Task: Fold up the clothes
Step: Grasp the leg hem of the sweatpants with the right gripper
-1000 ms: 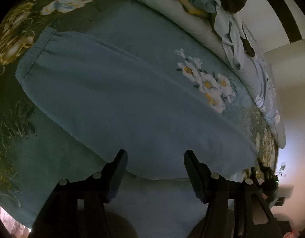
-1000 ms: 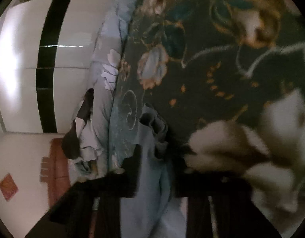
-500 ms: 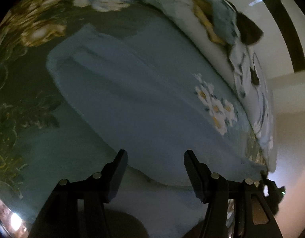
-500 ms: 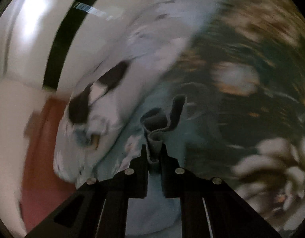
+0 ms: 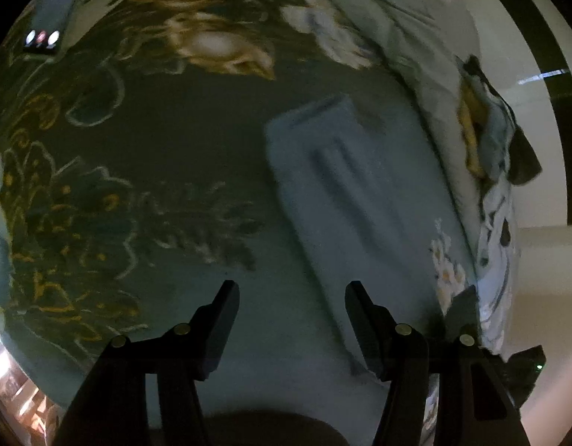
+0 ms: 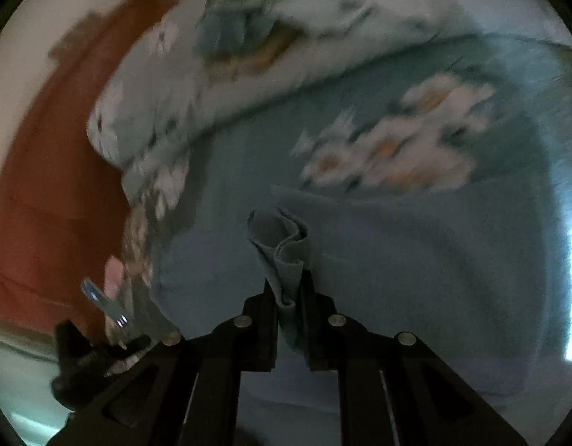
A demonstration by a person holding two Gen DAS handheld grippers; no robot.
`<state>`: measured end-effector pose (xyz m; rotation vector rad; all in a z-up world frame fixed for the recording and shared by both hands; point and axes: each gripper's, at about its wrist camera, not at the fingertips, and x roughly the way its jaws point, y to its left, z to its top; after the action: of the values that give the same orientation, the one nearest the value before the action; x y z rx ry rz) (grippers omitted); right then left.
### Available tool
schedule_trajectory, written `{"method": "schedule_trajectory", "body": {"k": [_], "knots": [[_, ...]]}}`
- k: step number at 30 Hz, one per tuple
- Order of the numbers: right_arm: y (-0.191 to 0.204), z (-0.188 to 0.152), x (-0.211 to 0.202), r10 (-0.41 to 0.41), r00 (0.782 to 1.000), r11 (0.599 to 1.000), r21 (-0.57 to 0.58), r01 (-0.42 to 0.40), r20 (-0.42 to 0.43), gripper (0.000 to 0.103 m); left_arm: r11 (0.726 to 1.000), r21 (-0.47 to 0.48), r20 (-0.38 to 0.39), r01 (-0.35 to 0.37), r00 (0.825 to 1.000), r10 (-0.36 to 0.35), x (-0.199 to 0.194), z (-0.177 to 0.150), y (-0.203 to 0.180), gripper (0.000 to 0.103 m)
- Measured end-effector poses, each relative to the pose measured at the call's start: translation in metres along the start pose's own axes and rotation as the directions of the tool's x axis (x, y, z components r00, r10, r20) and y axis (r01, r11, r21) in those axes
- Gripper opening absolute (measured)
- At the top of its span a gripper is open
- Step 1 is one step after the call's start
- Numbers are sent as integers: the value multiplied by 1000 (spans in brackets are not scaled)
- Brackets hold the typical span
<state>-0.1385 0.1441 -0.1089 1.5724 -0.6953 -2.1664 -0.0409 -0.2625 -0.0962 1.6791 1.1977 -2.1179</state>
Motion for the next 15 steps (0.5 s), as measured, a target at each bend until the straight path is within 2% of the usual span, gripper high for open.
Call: {"method": "schedule_trajectory", "body": {"k": [3, 5, 10, 14, 15], "knots": [[16, -13, 33, -72, 996, 997, -43, 70, -56, 11, 1000, -23, -1, -7, 1000, 7, 4, 5, 10, 63], [17, -19, 46, -87, 993, 996, -40, 84, -83, 11, 1000, -30, -2, -9, 1000, 9, 6, 9, 14, 63], [21, -19, 56, -125, 989, 991, -49, 121, -79, 11, 999, -51, -5, -10, 1000, 10, 16, 14, 16, 63], [22, -16, 57, -101, 989, 994, -50, 97, -106, 15, 998, -54, -10, -13, 1000, 12, 19, 15, 14, 63], [21, -17, 54, -63, 991, 997, -54, 57, -117, 17, 998, -53, -12, -15, 1000, 15, 19, 15, 15, 63]]}}
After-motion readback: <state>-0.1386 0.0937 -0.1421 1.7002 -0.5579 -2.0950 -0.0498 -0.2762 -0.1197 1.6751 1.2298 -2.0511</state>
